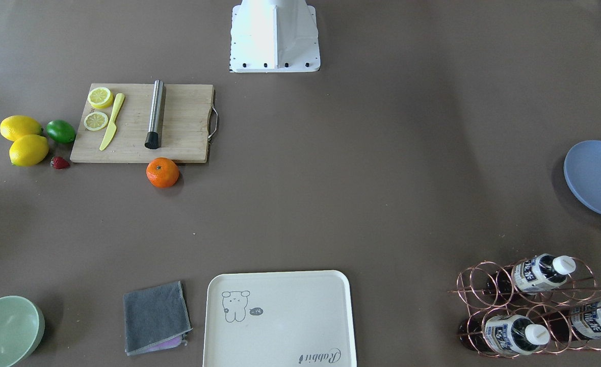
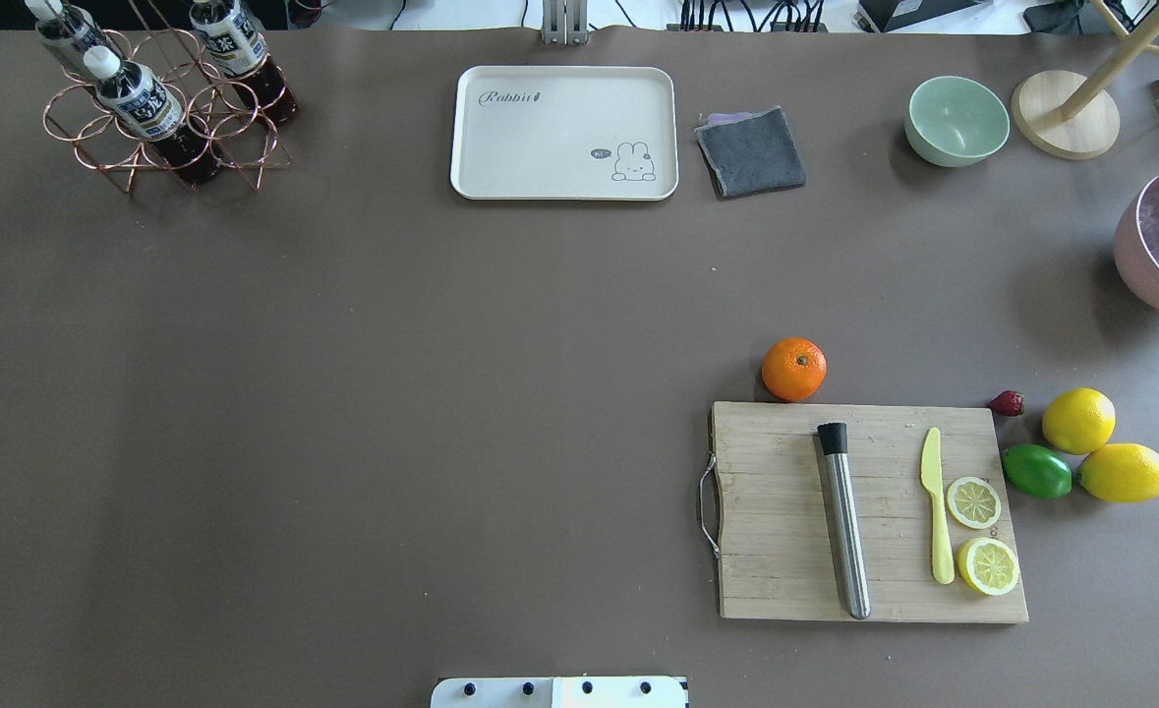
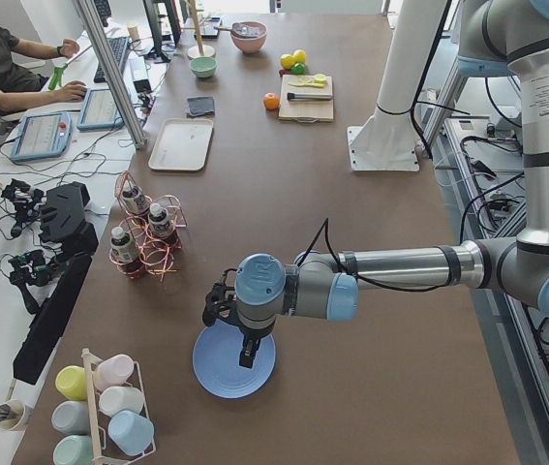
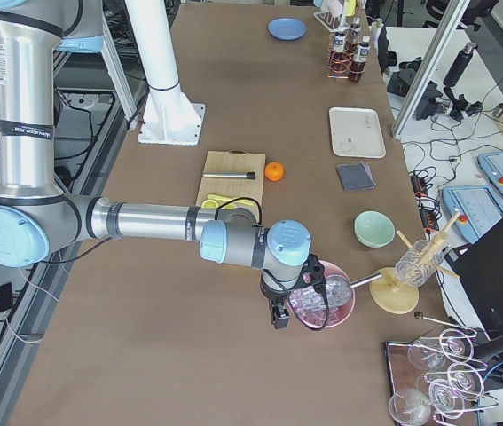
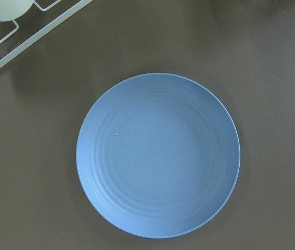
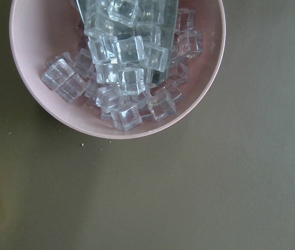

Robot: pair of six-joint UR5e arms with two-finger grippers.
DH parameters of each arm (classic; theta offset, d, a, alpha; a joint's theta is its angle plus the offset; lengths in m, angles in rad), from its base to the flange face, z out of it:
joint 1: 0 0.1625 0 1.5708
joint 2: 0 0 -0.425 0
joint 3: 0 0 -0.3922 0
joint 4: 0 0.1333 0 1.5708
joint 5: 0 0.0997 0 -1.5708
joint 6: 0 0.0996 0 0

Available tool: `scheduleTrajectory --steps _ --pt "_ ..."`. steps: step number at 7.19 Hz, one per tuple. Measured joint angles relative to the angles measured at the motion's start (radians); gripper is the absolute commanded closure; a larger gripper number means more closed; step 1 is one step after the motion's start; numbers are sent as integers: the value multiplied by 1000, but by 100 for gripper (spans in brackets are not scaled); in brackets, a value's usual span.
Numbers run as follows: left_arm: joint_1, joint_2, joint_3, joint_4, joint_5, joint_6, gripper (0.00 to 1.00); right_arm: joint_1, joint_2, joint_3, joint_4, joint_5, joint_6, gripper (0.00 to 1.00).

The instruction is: Pick orange to plate

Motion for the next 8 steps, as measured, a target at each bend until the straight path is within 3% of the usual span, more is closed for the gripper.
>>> scheduleTrajectory --steps 5,8 --pt "-2 8 0 3 -93 -23 2 0 -8 7 1 0 2 0" --pt "-3 8 8 -4 -89 -26 3 0 -7 9 1 -1 1 0"
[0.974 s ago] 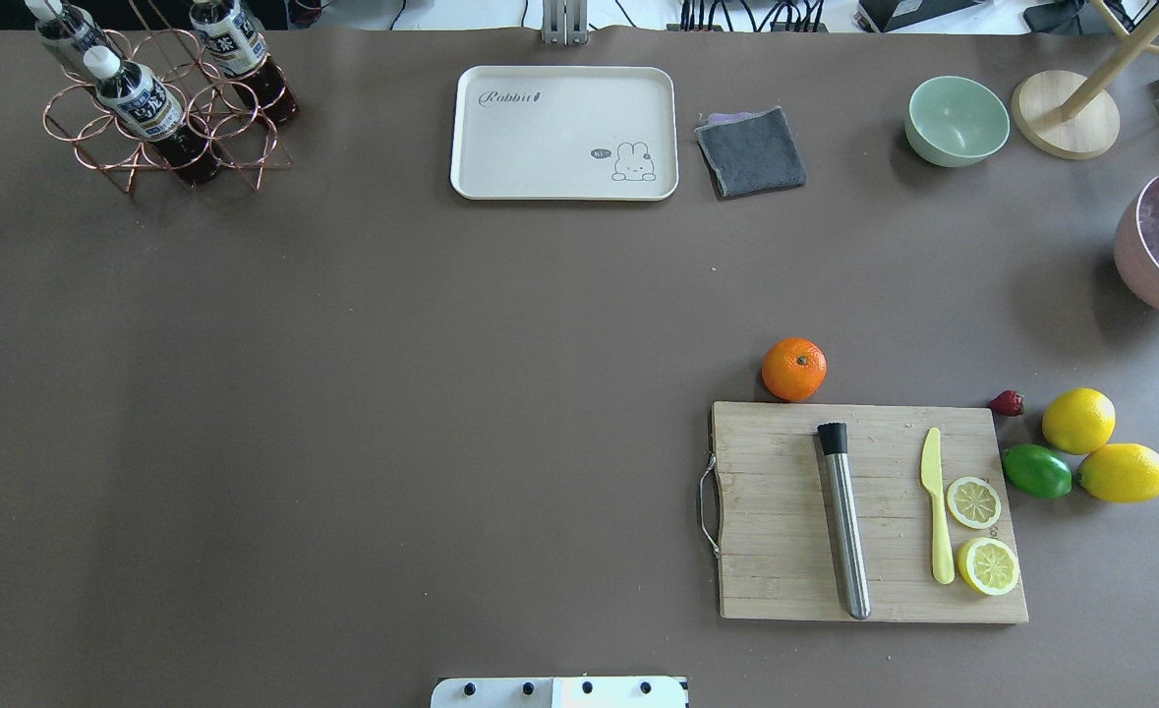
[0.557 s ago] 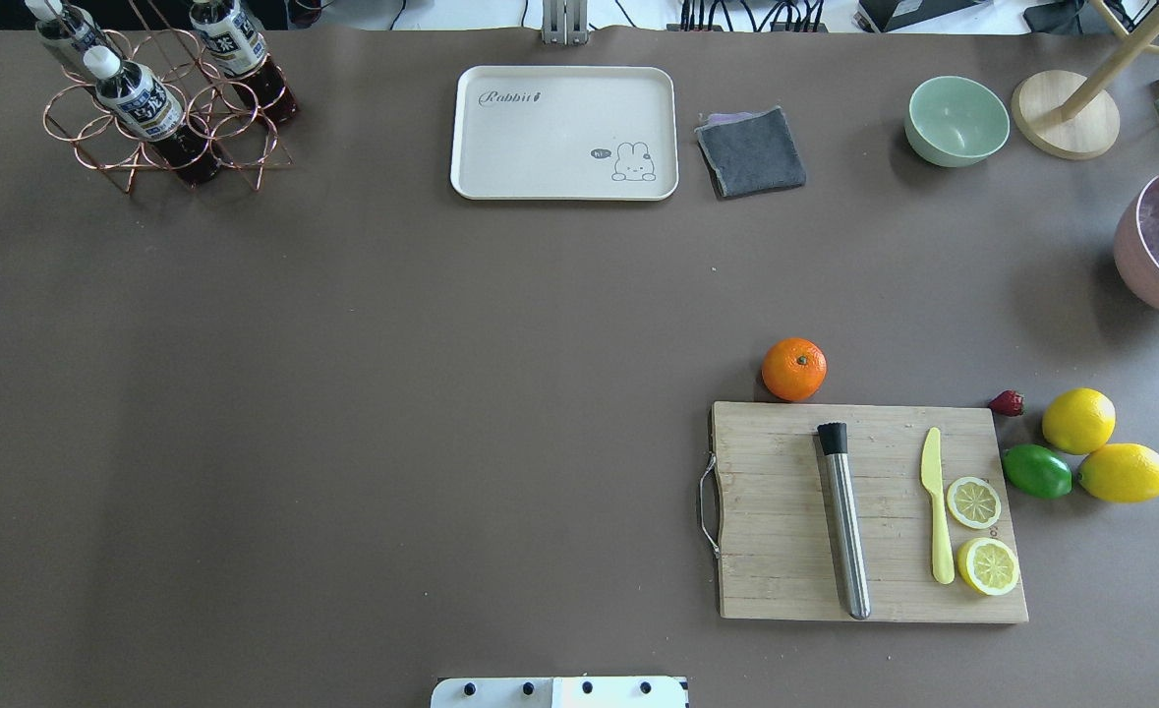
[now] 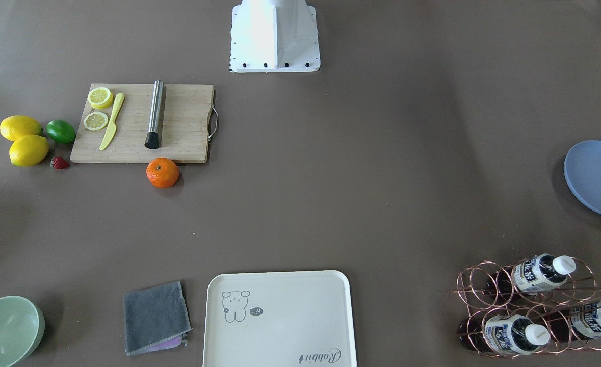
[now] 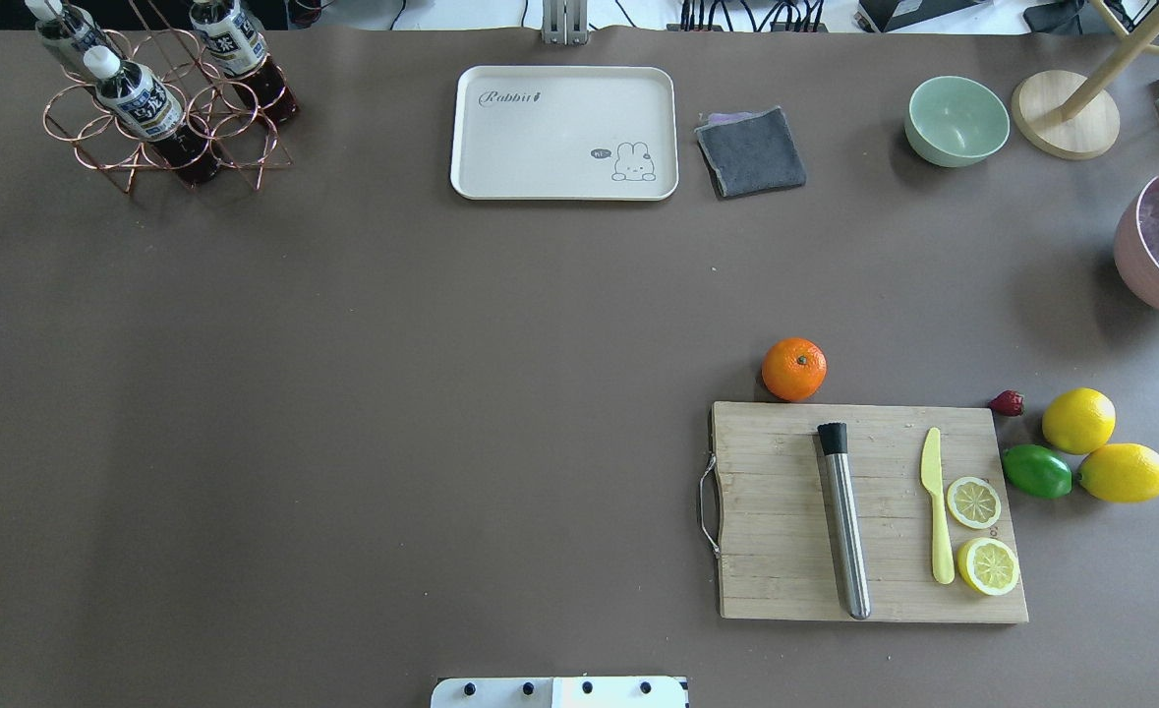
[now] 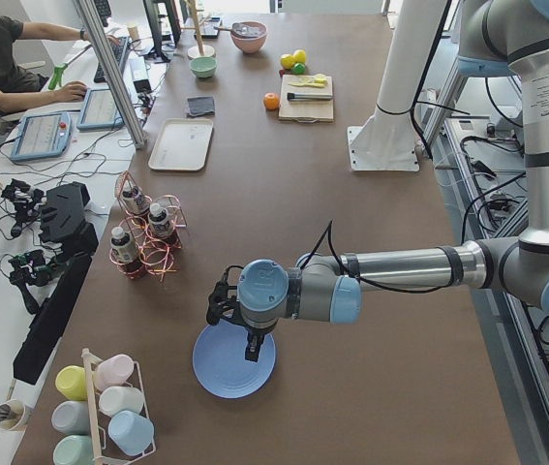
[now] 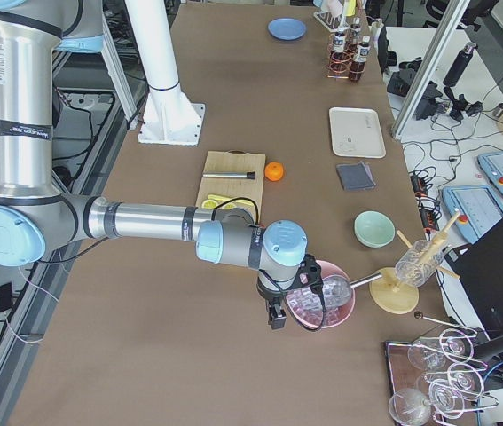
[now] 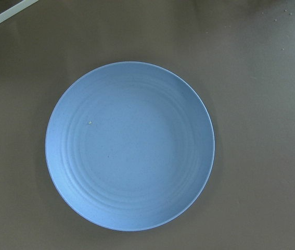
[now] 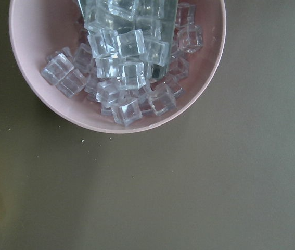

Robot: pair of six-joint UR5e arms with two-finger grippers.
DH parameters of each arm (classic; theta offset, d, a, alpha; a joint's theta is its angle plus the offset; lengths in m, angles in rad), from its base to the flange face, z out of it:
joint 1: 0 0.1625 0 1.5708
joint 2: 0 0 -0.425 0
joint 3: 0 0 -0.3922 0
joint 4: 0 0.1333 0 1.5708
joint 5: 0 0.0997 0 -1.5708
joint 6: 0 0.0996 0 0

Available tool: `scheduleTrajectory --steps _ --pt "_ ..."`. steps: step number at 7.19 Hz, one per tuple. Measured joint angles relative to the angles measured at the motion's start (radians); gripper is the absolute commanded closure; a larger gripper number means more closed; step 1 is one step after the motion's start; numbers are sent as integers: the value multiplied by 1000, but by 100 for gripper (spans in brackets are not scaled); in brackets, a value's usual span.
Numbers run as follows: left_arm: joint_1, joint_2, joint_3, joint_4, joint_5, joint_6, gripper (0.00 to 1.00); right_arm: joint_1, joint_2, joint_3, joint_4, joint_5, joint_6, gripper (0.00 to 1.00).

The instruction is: Pick orange to plate

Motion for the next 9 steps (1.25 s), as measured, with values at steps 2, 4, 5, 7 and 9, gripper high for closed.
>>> scheduleTrajectory --steps 2,4,5,7,9 --pt "-1 -11 36 -23 2 6 3 -1 1 0 0 0 -1 0" --pt "1 -82 227 -165 3 4 3 0 -2 0 0 1 -3 0" --pt "5 -138 355 -247 20 2 4 0 -5 0 0 5 -3 0" --pt "40 -214 507 -332 86 -5 4 -1 -6 -1 0 8 0 0" --pt "76 -259 586 -348 104 -15 9 0 -7 0 0 18 -1 0"
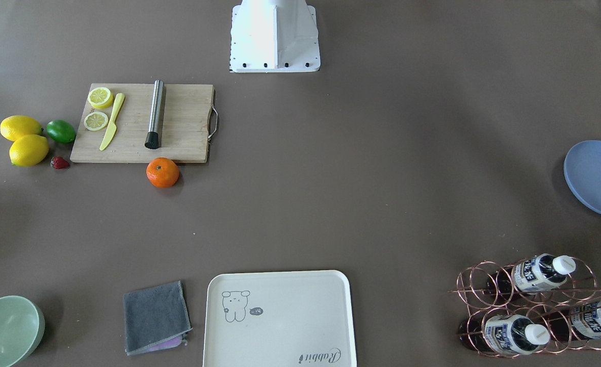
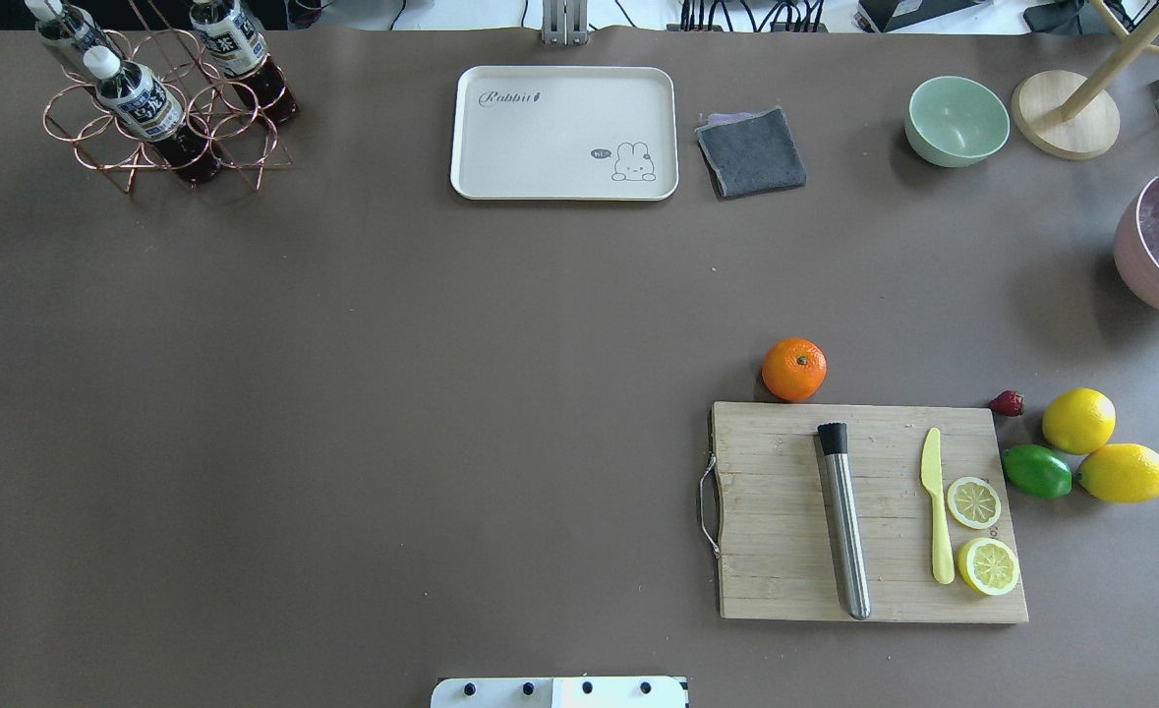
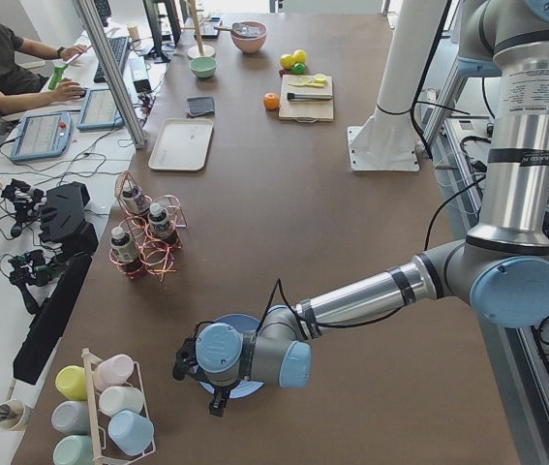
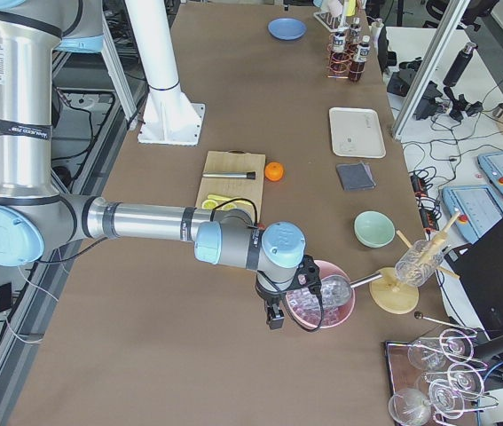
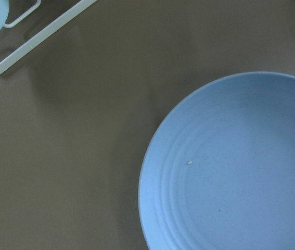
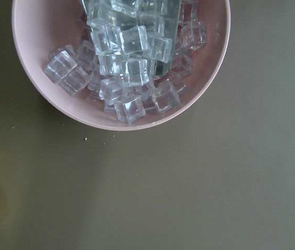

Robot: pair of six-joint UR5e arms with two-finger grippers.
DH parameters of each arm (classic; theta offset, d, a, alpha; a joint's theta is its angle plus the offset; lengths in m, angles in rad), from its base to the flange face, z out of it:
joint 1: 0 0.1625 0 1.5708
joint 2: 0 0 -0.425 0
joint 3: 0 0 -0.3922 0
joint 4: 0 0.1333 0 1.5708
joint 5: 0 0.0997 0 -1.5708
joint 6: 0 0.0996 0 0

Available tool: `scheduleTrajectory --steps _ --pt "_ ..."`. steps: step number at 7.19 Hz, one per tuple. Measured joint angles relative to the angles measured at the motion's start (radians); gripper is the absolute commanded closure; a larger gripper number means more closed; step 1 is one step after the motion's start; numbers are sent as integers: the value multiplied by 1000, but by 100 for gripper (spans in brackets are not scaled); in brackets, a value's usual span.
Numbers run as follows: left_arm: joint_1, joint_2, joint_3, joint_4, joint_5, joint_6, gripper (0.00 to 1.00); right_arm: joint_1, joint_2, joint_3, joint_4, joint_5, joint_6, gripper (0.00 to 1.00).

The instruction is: Pick orange to plate

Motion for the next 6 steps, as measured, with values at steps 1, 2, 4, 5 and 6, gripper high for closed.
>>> scheduleTrajectory --steps 1,2,4,5,6 --pt "16 -20 34 -2 1 -4 10 0 -1 0 0 16 -1 0" --pt "27 -34 64 -4 2 -5 10 0 -1 0 0 28 -2 0" --pt "57 -64 121 -7 4 -7 10 0 -1 0 0 36 -3 0" --pt "77 -80 148 -8 4 -13 12 0 -1 0 0 37 -3 0" --pt "96 -92 168 -8 6 -22 16 0 -1 4 1 38 -3 0"
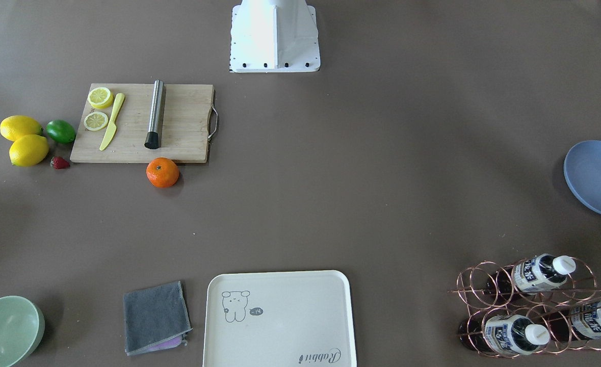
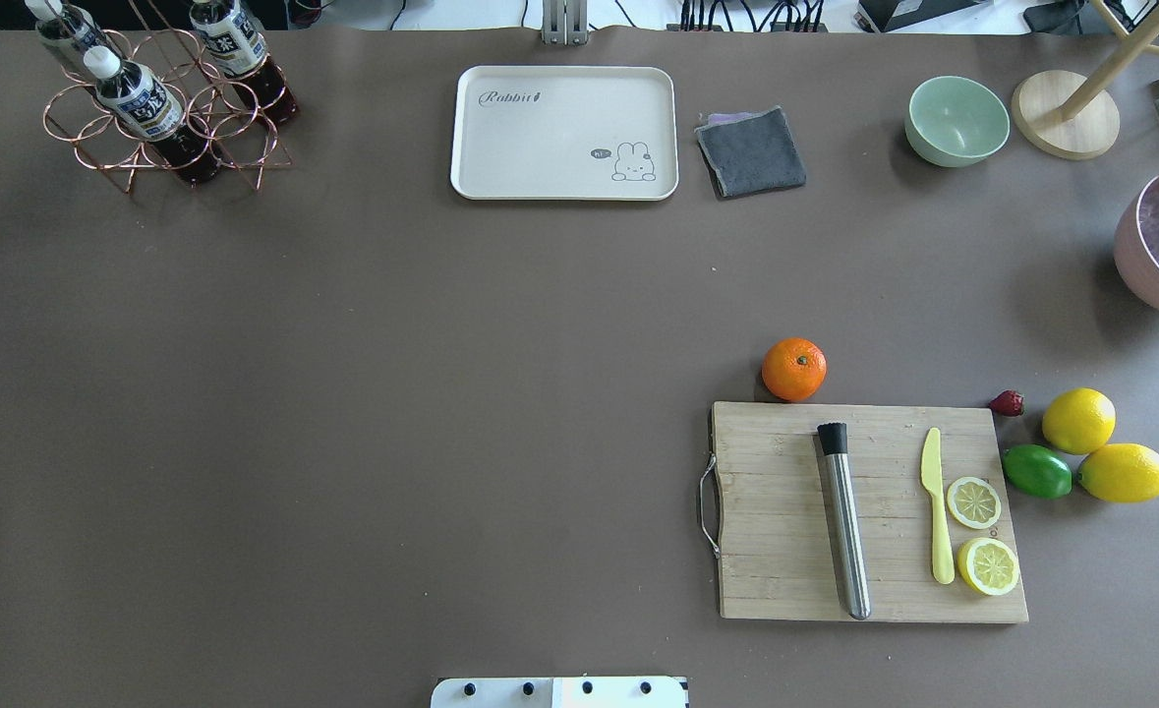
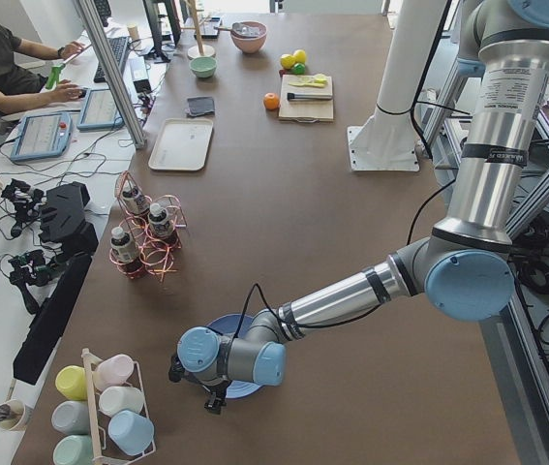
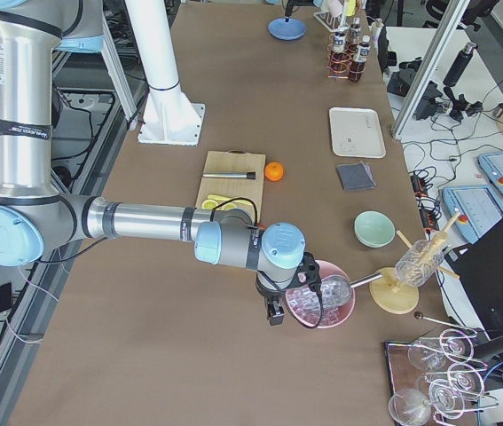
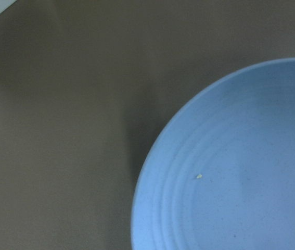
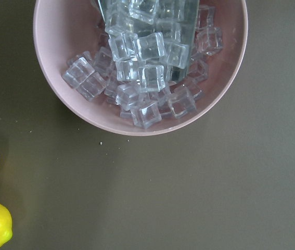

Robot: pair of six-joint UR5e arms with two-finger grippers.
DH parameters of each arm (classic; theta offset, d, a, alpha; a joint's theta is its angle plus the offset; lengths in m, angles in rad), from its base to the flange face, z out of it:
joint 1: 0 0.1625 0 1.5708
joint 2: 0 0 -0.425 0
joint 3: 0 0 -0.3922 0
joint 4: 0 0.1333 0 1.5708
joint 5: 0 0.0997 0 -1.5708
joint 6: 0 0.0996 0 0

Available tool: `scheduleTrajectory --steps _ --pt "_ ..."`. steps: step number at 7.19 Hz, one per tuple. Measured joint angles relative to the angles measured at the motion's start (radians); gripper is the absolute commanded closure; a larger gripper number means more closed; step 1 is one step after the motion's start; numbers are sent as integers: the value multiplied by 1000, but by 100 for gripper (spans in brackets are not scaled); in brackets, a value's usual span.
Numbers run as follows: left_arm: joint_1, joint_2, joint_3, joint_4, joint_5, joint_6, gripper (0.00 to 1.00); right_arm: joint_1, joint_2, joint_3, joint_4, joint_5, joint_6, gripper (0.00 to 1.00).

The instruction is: Pick orange to plate

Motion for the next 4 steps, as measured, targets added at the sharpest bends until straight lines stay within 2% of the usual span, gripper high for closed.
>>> scheduleTrajectory --steps 2,4 --pt "16 -7 22 0 5 -5 37 0 -2 10 -1 1 -1 0" --pt "18 -7 28 0 6 -7 41 0 -13 35 -2 3 0 0"
